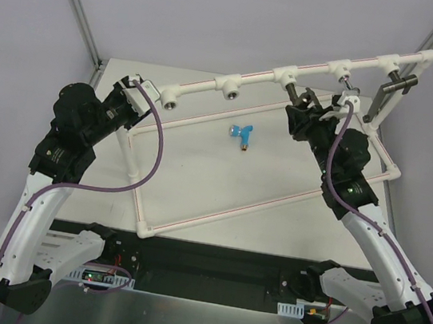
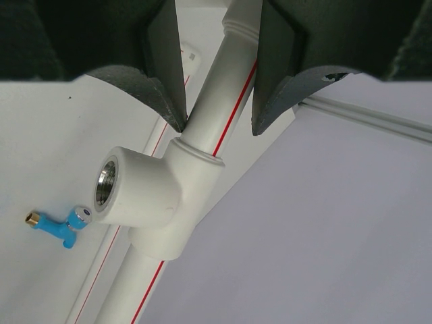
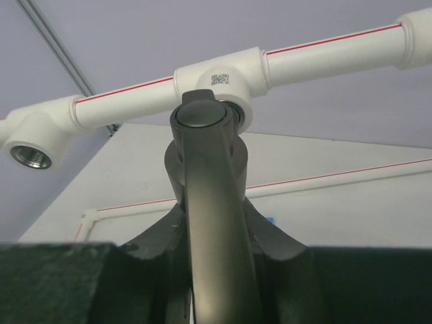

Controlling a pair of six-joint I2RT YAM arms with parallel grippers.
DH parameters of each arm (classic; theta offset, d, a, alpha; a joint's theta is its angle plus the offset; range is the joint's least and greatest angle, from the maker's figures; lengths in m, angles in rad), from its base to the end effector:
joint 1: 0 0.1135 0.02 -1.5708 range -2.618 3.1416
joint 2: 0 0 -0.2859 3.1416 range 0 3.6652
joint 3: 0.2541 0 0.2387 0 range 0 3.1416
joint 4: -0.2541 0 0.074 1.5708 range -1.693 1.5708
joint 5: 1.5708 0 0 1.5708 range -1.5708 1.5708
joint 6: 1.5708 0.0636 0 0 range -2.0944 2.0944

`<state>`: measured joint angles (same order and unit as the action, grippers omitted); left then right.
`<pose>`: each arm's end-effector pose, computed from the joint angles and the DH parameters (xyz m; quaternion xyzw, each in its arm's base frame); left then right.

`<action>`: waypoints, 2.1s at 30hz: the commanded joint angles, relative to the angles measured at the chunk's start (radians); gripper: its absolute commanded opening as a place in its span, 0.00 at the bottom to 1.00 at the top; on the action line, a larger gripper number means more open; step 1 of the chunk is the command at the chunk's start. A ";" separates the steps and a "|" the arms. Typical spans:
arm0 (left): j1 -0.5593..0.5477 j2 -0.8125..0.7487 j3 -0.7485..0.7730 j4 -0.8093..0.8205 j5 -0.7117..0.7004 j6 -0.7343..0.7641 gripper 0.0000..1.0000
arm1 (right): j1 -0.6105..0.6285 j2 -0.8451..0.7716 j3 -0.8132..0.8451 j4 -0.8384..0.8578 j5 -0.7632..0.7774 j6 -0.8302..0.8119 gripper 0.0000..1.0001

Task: Install the water faucets

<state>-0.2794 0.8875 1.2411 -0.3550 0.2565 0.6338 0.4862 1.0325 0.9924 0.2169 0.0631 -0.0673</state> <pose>0.1599 -0.0627 0.4713 0.3905 0.5900 0.0344 0.7058 0.2158 0.1095 0.4338 -0.1520 0.6238 0.1395 0.7539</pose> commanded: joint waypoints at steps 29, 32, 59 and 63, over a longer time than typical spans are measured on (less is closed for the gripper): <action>-0.014 -0.047 -0.058 -0.107 0.125 -0.146 0.00 | -0.075 0.158 -0.144 0.099 -0.220 1.040 0.01; -0.014 -0.051 -0.061 -0.105 0.128 -0.149 0.00 | -0.075 0.147 -0.159 0.128 -0.210 1.118 0.02; -0.010 -0.370 -0.380 0.259 -0.515 -0.439 0.59 | -0.051 0.070 -0.017 -0.051 -0.071 0.805 0.02; -0.006 -0.450 -0.534 0.382 -0.674 -0.494 0.67 | -0.049 0.072 -0.011 -0.051 -0.069 0.764 0.02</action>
<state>-0.2882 0.4858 0.8268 -0.1711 -0.1780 0.2363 0.4320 1.1202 0.9268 0.1520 -0.0284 0.7971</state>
